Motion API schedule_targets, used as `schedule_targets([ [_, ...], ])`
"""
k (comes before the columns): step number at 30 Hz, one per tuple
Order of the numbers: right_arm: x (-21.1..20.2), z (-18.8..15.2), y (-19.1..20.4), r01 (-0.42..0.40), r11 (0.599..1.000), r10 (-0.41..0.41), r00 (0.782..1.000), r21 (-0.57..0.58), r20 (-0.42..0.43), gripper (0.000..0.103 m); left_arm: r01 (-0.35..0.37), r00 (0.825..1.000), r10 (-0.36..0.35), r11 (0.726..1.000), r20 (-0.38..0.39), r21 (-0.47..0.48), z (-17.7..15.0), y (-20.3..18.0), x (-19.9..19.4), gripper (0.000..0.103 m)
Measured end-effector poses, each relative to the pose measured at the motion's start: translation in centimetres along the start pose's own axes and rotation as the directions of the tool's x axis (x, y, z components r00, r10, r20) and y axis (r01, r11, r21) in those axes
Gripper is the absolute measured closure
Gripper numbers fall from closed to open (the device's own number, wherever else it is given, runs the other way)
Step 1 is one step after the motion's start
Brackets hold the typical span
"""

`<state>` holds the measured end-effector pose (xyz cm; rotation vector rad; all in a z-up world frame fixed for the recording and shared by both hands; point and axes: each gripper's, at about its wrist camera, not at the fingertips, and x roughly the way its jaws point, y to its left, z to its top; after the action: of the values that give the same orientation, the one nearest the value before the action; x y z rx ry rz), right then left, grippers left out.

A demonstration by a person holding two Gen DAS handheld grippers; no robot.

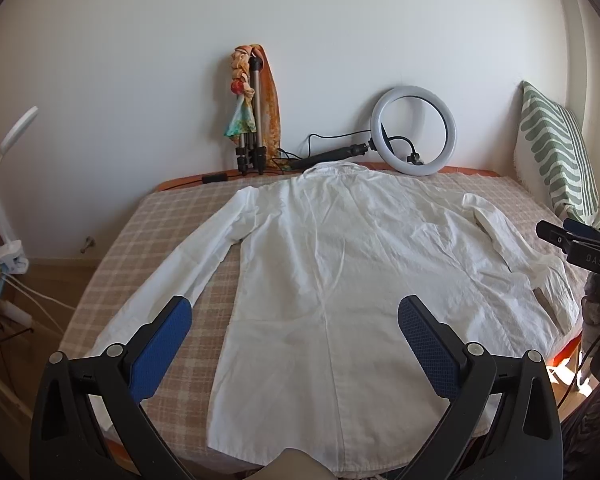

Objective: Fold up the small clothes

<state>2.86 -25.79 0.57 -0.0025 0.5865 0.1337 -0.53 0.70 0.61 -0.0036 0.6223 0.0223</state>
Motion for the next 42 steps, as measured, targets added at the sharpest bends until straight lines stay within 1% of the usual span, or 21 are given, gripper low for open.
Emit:
schedule_targets([
  [42,0.12,0.12,0.27,-0.012,1.000,0.012,1.000,-0.001,-0.003,0.000,-0.004,1.000,0.004,1.000,0.010,-0.002,0.01,-0.01,-0.17,0.001],
])
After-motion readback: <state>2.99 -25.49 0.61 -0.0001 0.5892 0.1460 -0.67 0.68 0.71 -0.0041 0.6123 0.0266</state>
